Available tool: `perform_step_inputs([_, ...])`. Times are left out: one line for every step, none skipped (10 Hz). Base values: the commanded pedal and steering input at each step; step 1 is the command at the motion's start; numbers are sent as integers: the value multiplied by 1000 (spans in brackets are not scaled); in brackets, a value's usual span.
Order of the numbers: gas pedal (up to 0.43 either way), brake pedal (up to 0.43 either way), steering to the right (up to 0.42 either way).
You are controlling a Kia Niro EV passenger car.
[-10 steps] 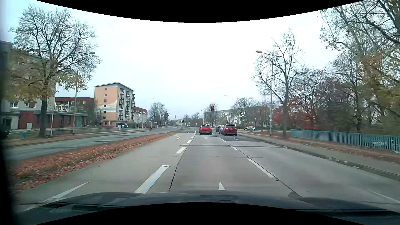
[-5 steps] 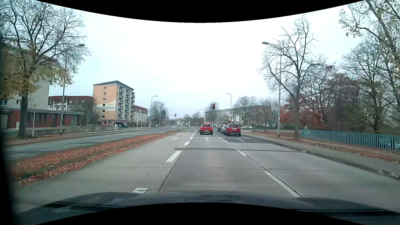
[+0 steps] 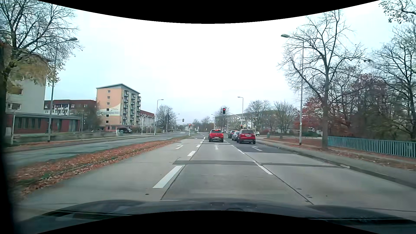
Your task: Follow the waypoints while adhering to traffic rules and regulations
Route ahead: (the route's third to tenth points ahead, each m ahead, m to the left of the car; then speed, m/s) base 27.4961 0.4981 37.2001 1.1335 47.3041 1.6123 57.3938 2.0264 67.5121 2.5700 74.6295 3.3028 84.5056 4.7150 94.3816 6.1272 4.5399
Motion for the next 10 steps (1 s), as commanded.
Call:
perform_step_inputs([20,0,-13])
perform_step_inputs([8,0,-13])
perform_step_inputs([0,0,-13])
perform_step_inputs([0,0,-13])
perform_step_inputs([0,0,-11])
perform_step_inputs([0,0,-9])
perform_step_inputs([0,0,-9])
perform_step_inputs([0,0,-6])
perform_step_inputs([0,0,-5])
perform_step_inputs([0,0,-5])
